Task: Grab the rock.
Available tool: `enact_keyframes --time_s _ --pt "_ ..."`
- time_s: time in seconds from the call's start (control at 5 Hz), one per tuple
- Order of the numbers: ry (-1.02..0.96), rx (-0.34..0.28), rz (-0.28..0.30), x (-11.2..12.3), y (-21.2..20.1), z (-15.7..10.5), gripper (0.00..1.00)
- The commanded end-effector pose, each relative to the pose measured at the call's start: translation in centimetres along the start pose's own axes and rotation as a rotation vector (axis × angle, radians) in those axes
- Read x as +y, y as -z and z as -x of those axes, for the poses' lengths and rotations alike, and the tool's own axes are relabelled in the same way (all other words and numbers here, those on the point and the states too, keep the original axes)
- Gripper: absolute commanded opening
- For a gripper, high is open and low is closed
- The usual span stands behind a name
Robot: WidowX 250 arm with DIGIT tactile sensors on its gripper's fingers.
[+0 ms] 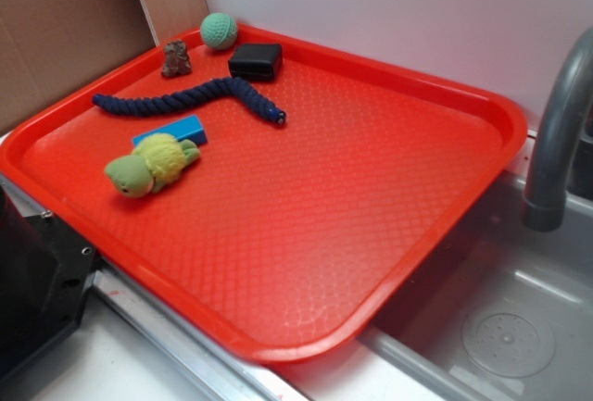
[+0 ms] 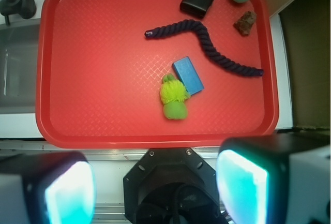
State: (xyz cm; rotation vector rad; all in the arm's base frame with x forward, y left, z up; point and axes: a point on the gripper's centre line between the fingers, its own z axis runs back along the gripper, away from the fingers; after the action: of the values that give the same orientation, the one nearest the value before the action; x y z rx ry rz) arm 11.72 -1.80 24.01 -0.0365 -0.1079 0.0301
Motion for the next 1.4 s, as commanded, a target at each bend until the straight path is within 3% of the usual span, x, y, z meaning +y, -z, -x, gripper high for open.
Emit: enact_keyframes --time_s 0.0,0.2,0.4,0.6,0.8,1.0,1.2 --pt "0.000 0.000 0.000 0.0 0.0 0.0 1.00" --pt "-0.159 -0.013 -0.066 3.7 3.4 -1.5 1.00" --pt "-0.323 -0.047 -0.045 6.3 5.3 -3.2 1.00" --pt "-0.460 -0.116 -0.060 8.5 7.1 -5.8 1.00" --pt "-0.558 -0.223 -0.095 10.7 9.3 -8.2 1.00" --pt "-0.597 -0.246 -0.118 12.3 11.7 -9.9 1.00" --pt "-0.633 -0.268 -0.182 15.2 13.5 -11.0 1.00"
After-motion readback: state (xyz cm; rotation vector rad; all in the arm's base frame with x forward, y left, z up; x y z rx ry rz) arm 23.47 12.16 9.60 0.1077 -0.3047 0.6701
